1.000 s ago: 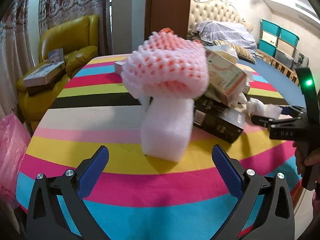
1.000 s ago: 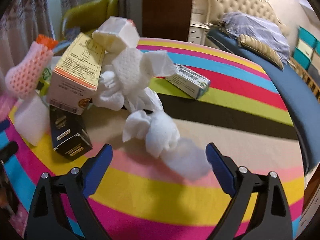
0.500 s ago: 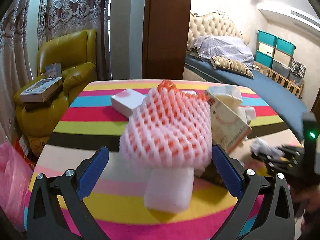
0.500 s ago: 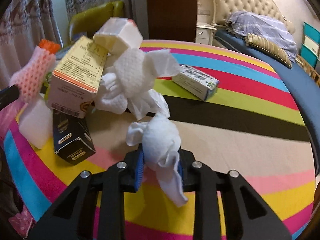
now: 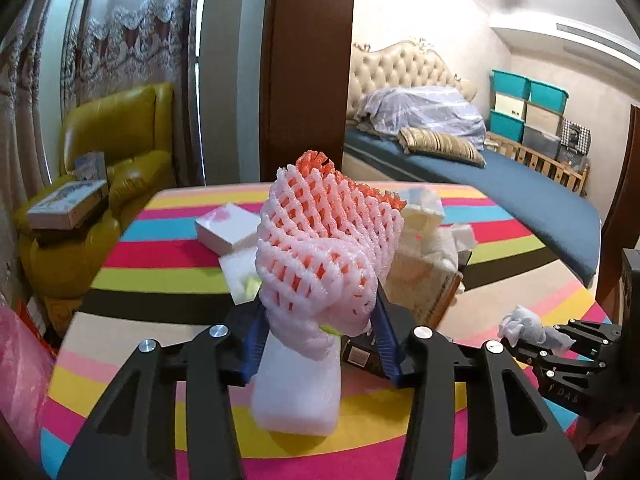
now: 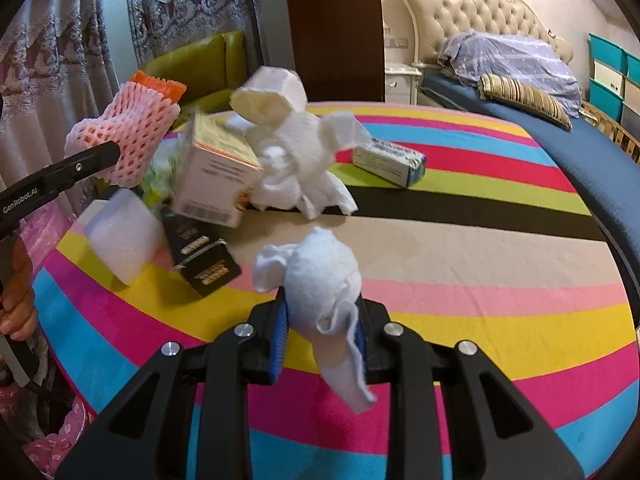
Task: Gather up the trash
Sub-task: 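Carry both held items to the pink trash bin and open both tools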
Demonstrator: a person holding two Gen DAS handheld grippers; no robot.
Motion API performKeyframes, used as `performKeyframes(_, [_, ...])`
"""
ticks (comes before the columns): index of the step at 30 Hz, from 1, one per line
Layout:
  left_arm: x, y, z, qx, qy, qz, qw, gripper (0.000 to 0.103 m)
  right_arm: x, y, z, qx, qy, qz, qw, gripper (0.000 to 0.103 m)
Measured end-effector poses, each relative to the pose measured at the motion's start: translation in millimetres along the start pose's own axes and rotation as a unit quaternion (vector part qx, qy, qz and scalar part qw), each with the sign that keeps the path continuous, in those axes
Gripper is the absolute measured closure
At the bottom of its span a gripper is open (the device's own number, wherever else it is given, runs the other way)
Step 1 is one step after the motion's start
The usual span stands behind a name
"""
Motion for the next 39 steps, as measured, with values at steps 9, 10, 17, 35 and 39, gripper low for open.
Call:
performKeyframes(9, [-26.5, 64.1, -2.0, 0.055, -0.001, -0.049, 0.9973, 0.060, -44.1, 31.9, -19.0, 0.052, 0.025, -0.036, 0.998, 0.077])
performKeyframes(10, [-35.6, 71.2, 2.5, 0.055, -0.001, -0.067, 0.9962, 0.060, -50.1, 33.0, -21.1, 0.055, 0.028, -0.042, 0.997, 0.077])
performKeyframes(17, [-111.4, 119.8, 31.4, 0.049, 0.028, -0.167, 0.9843, 0.060, -144.7, 24.6, -36.2, 0.056, 0.084, -0.131, 0.986, 0.077])
performKeyframes(35, [-318.3, 186.6, 95.5, -0.003, 0.136, -0.327, 0.9351, 0.060, -386.7, -41.4, -78.0, 0.005, 0.177, -0.303, 0.936, 0.077])
performKeyframes(39, [-355.8, 186.2, 113.7, -0.022, 0.172, -0.327, 0.9290, 0.060, -429.9, -55.1, -80.7, -0.014, 0.196, -0.324, 0.925, 0.077])
Point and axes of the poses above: each gripper's, at about its wrist camera, not at the fingertips, and y roughly against the way its jaws point, x to its right, z to its underside, the point moved 6 cm from there along -y, roughly the way its jaws point, and after that the axes turned 1 degree about -z, right-handed, at the moved point
